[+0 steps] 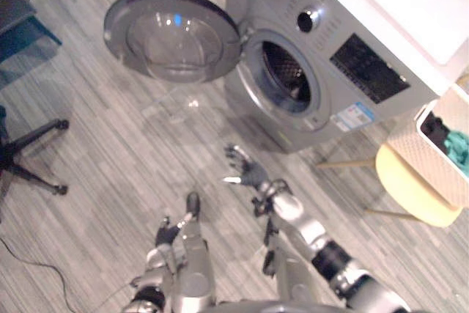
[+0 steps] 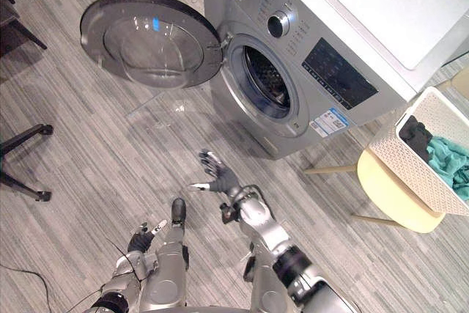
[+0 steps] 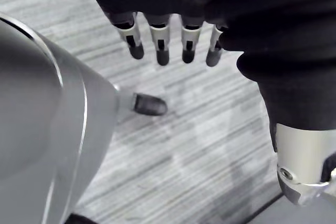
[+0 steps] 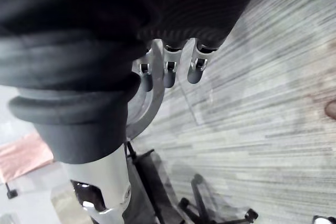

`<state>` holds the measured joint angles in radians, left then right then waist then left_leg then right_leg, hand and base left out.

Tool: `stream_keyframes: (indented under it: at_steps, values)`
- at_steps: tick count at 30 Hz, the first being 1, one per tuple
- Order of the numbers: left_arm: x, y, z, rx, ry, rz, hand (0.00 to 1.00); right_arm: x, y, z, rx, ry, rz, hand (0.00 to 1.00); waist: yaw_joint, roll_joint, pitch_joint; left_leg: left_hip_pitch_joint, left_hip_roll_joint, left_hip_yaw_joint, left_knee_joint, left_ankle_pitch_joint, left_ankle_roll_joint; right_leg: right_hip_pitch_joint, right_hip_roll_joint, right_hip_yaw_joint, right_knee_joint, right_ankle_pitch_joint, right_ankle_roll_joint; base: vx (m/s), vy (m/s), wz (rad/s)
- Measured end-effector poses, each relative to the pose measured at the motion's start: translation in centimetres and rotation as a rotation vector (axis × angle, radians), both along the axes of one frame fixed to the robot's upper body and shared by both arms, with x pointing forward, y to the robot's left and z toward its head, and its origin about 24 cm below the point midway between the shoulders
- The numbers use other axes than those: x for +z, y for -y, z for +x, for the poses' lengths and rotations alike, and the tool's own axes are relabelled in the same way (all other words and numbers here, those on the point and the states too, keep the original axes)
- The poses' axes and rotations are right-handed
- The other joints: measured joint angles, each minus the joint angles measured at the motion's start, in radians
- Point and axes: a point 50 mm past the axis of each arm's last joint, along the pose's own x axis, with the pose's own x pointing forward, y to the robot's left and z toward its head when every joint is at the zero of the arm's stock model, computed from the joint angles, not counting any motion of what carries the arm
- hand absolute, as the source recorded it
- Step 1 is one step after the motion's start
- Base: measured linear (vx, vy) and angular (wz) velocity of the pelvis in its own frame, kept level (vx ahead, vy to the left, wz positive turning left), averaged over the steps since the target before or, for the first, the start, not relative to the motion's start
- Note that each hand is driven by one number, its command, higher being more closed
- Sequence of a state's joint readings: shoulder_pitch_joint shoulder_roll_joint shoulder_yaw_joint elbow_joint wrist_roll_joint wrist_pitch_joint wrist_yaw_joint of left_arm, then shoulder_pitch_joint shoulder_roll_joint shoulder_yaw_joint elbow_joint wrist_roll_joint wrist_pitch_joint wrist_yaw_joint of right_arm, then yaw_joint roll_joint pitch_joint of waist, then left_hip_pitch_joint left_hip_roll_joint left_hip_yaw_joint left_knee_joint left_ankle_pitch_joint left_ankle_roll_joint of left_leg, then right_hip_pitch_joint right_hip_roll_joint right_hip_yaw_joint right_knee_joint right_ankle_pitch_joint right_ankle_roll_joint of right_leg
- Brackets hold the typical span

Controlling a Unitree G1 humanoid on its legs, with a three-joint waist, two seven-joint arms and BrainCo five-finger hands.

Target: Pick up the laundry basket with both hands and put the clothes into the washing machine.

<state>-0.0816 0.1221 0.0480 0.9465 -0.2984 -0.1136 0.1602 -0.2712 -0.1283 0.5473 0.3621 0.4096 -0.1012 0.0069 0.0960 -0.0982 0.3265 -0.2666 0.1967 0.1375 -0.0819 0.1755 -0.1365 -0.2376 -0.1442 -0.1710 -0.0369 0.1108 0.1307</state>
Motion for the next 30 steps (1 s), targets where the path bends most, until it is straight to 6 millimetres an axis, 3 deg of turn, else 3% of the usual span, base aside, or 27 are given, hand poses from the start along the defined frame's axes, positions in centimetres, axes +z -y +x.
stream_keyframes:
  at_steps: [4,6,8,11,12,13,15,16,18,19,21,22,26,30]
  values:
    - [1.3,0.5,2.6,-0.059,0.064,0.012,0.0,-2.7,3.3,-1.6,-0.1,-0.097,-0.014,0.0,-0.03,-0.004,-0.029,0.001,0.001,0.015,-0.009,0.004,-0.005,-0.015,0.002,0.016,-0.001,0.011,0.0,0.02,-0.005,-0.15]
    - [3.6,0.3,6.0,-0.092,0.158,0.044,0.0,-3.6,5.0,-2.2,-0.169,-0.13,-0.02,0.0,-0.033,-0.009,-0.032,-0.003,0.003,0.044,-0.009,0.005,-0.003,-0.039,0.004,0.044,-0.003,0.024,-0.001,0.01,-0.011,-0.33]
    - [5.2,-0.1,7.9,-0.105,0.215,0.07,0.0,-3.9,5.8,-2.4,-0.2,-0.142,-0.021,0.0,-0.04,-0.011,-0.031,-0.006,0.003,0.055,-0.009,0.008,0.001,-0.049,0.004,0.055,-0.004,0.03,0.0,0.01,-0.007,-0.23]
    - [10.8,-2.5,13.1,-0.092,0.378,0.168,0.0,-4.6,7.4,-3.1,-0.264,-0.174,-0.021,0.0,-0.086,-0.033,-0.022,-0.021,0.006,0.069,-0.006,0.008,0.001,-0.074,0.008,0.073,-0.011,0.041,-0.001,0.0,-0.013,-0.21]
    - [12.2,-2.9,14.1,-0.081,0.412,0.179,0.0,-4.8,7.7,-3.3,-0.278,-0.182,-0.019,0.0,-0.086,-0.042,-0.018,-0.025,0.008,0.078,-0.003,0.008,0.001,-0.082,0.01,0.082,-0.011,0.043,-0.001,-0.01,-0.02,-0.29]
    - [15.3,-3.9,16.2,-0.059,0.481,0.207,0.0,-5.0,8.1,-3.6,-0.303,-0.194,-0.012,0.0,-0.089,-0.068,-0.005,-0.046,0.012,0.089,0.016,0.007,0.001,-0.1,0.013,0.094,-0.015,0.054,-0.005,-0.04,-0.032,-0.24]
    - [20.8,-6.3,18.7,0.018,0.592,0.234,0.0,-4.7,8.6,-3.6,-0.348,-0.191,0.04,0.0,-0.126,-0.107,0.015,-0.108,0.021,0.09,0.054,0.002,0.004,-0.143,0.018,0.101,-0.019,0.07,-0.007,-0.07,-0.043,-0.15]
    - [22.3,-7.2,19.1,0.048,0.621,0.241,0.0,-4.4,8.5,-3.5,-0.355,-0.183,0.054,0.0,-0.136,-0.121,0.021,-0.124,0.024,0.096,0.065,0.0,0.003,-0.159,0.021,0.109,-0.019,0.077,-0.009,-0.09,-0.038,-0.33]
    - [27.7,-10.0,19.9,0.153,0.731,0.237,0.0,-3.2,8.1,-3.1,-0.375,-0.141,0.121,0.0,-0.153,-0.175,0.054,-0.184,0.044,0.126,0.139,-0.035,0.0,-0.211,0.033,0.157,-0.028,0.104,-0.011,-0.1,-0.037,-0.53]
    - [28.6,-10.5,19.9,0.18,0.746,0.225,0.0,-2.9,8.0,-3.1,-0.378,-0.131,0.135,0.0,-0.16,-0.179,0.057,-0.212,0.053,0.127,0.171,-0.048,0.0,-0.224,0.037,0.166,-0.035,0.114,-0.012,-0.1,-0.048,-0.52]
    - [29.8,-10.5,20.2,0.206,0.787,0.162,0.0,-2.2,8.2,-3.4,-0.421,-0.113,0.194,0.0,-0.159,-0.179,0.057,-0.298,0.101,0.137,0.28,-0.099,-0.013,-0.272,0.06,0.181,-0.038,0.124,-0.01,-0.1,-0.067,-0.49]
    - [30.7,-10.0,20.5,0.224,0.832,0.11,0.0,-1.9,8.1,-4.0,-0.441,-0.103,0.229,0.0,-0.155,-0.178,0.058,-0.356,0.151,0.131,0.37,-0.152,-0.031,-0.294,0.088,0.185,-0.038,0.125,-0.007,-0.09,-0.06,-0.52]
    - [34.1,-9.6,20.8,0.298,0.97,-0.016,0.0,-1.6,9.8,-6.7,-0.535,-0.095,0.274,0.0,-0.144,-0.164,0.068,-0.466,0.256,0.099,0.519,-0.221,-0.048,-0.333,0.161,0.179,-0.039,0.125,-0.007,-0.03,-0.056,-0.48]
    - [34.7,-9.0,20.9,0.329,1.012,-0.088,0.0,-2.7,10.8,-8.1,-0.594,-0.143,0.257,0.0,-0.129,-0.15,0.078,-0.487,0.267,0.086,0.546,-0.228,-0.041,-0.336,0.168,0.162,-0.038,0.131,-0.016,0.03,-0.028,-0.01]
